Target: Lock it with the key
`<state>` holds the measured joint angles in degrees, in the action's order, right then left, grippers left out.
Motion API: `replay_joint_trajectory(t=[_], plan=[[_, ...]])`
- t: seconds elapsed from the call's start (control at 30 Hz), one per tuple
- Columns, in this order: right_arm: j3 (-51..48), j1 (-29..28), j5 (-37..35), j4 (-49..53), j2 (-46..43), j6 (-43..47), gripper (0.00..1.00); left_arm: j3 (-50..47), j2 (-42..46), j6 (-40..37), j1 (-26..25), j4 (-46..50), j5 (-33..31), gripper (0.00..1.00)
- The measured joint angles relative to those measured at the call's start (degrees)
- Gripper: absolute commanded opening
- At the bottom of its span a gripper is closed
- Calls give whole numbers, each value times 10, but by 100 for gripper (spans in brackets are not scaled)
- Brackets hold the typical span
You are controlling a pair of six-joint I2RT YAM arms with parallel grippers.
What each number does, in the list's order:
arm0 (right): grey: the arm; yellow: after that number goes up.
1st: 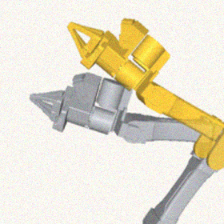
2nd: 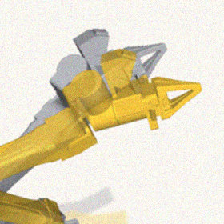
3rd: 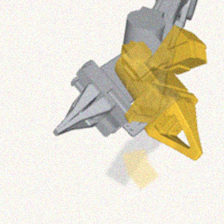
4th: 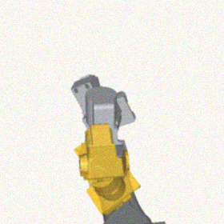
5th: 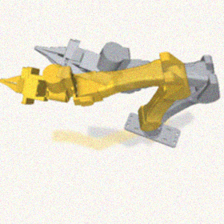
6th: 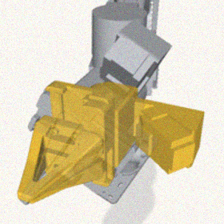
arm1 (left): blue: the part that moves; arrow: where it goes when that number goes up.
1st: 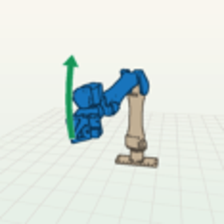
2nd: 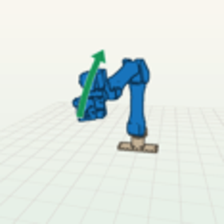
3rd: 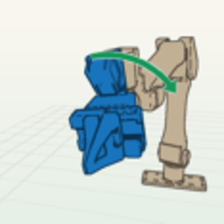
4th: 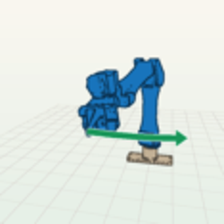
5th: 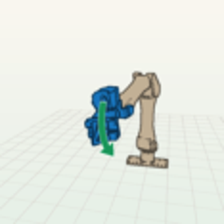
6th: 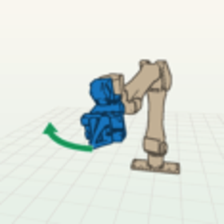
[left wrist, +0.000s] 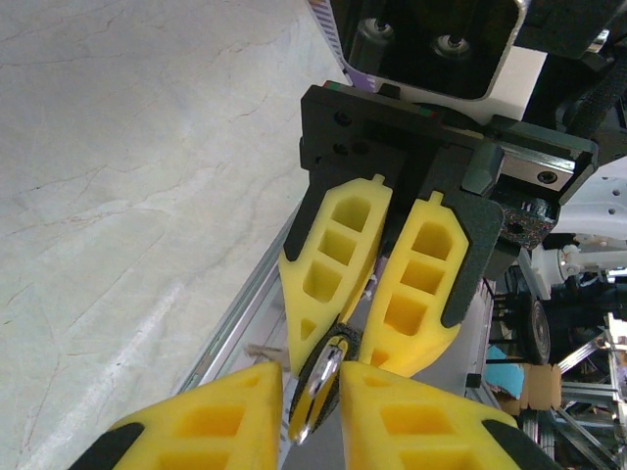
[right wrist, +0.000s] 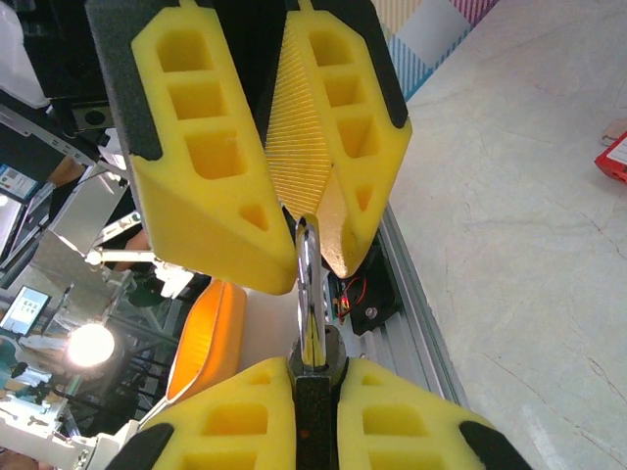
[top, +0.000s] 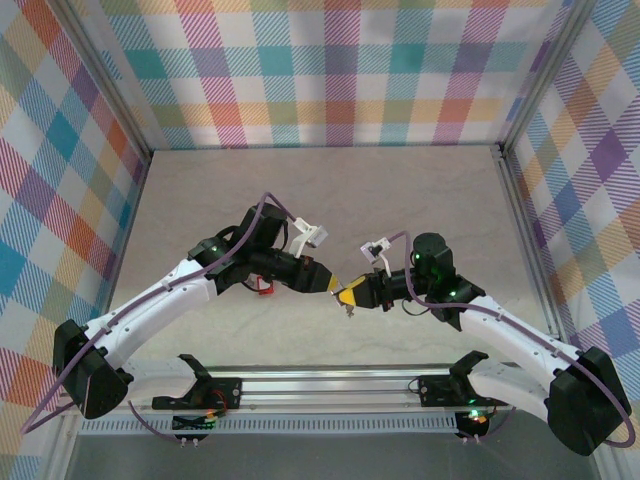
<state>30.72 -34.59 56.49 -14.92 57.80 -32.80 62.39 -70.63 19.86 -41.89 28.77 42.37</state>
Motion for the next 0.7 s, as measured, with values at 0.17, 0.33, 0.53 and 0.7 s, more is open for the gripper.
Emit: replay_joint_trajectory(t=[0.17,0.33,0.53,0.7], plan=[[0,0,3,-6,0,-4,0,0,0,-2,0,0,0,21],[-1,0,6,-10,0,-9,0,0,1,-2,0,1,0,21],[-2,0,12,-22,0,-11,0,0,11,-2,0,2,-4,20],[-2,0,13,-22,0,-13,0,0,14,-2,0,2,-5,20]])
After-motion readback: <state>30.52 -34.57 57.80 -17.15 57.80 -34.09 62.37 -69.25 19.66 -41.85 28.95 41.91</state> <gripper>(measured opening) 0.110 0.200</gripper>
